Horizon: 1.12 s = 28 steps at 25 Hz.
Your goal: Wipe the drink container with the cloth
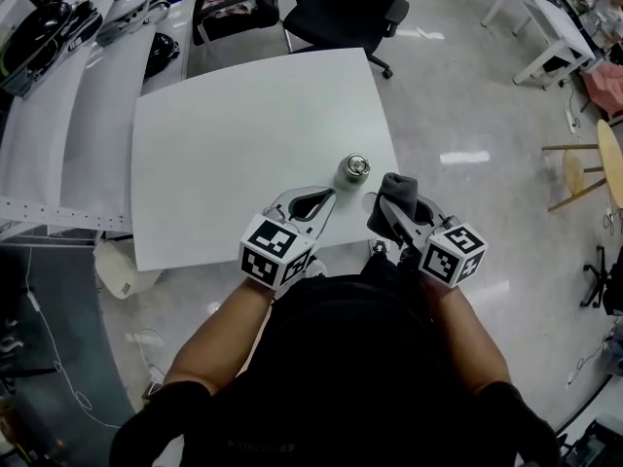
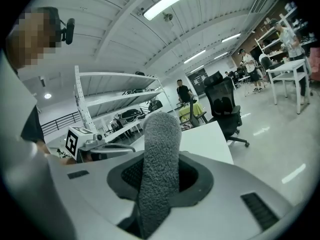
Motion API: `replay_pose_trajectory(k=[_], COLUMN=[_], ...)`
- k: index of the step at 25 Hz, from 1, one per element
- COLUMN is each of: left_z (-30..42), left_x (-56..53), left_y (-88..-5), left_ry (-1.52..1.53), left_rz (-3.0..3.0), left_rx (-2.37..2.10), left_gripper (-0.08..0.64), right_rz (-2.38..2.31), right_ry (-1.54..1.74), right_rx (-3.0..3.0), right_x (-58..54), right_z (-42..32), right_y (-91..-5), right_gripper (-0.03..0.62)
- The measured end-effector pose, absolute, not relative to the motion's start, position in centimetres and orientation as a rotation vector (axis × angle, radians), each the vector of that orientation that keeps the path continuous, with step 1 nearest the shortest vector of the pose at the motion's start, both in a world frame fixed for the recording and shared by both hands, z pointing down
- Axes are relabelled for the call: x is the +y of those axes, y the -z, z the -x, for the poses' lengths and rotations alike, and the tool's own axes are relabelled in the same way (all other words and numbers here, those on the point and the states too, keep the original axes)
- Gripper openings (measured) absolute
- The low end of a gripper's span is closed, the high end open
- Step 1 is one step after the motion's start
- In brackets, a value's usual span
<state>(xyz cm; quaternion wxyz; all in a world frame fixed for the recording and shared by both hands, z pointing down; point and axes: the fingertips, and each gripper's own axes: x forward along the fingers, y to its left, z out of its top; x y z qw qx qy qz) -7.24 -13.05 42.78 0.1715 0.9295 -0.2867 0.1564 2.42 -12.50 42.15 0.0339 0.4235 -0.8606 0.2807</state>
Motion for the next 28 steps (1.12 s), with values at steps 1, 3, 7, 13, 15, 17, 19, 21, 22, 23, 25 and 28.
replay_pose_trajectory(k=[1, 3, 7, 13, 15, 17, 19, 21, 22, 23, 25, 28], left_z=[7.4, 7.5, 7.1, 6.5, 6.0, 5.2, 4.2, 3.0, 2.4, 1.8, 0.6, -1.4], left_x=[-12.9, -12.6, -11.8, -10.8, -10.5, -10.0, -9.3, -8.4, -7.9, -7.4, -6.5, -4.9], left_y=[-42.7, -42.4, -41.2, -41.2, -41.4, -41.4, -41.2, -41.1, -41.0, -41.0, -41.0, -40.9], left_ry=[-0.452, -0.461, -0.446, -0.433, -0.429, -0.417, -0.404, -0.401, -0.402, -0.402, -0.400, -0.395], left_rz=[-2.640, -2.644, -2.658, -2.604, -2.573, -2.545, -2.528, -2.518, -2.512, -2.505, -2.487, -2.462], left_rx=[-0.818, -0.830, -0.847, -0.924, -0.961, -0.991, -1.016, -1.042, -1.056, -1.073, -1.109, -1.135], left_gripper=[0.017, 0.017, 0.017, 0.017, 0.017, 0.017, 0.017, 0.017, 0.017, 0.017, 0.017, 0.017], right_rz=[-1.296, -1.275, -1.239, -1.207, -1.188, -1.159, -1.129, -1.101, -1.086, -1.071, -1.038, -0.997], right_ry=[-0.856, -0.829, -0.781, -0.762, -0.765, -0.757, -0.740, -0.724, -0.716, -0.706, -0.684, -0.672], right_rx=[-2.648, -2.648, -2.672, -2.730, -2.746, -2.756, -2.765, -2.779, -2.788, -2.798, -2.813, -2.821], right_x=[-12.3, -11.8, -11.6, -11.7, -11.4, -10.7, -10.0, -9.2, -8.8, -8.3, -7.4, -5.9], right_z=[-2.3, -2.1, -2.3, -3.3, -4.1, -4.9, -5.9, -7.1, -7.7, -8.3, -9.4, -11.4], right_y=[-42.1, -41.9, -40.9, -39.8, -39.6, -39.5, -39.4, -39.2, -39.0, -38.9, -38.5, -38.5], right_gripper=[0.110, 0.110, 0.110, 0.109, 0.109, 0.109, 0.109, 0.109, 0.109, 0.109, 0.109, 0.109])
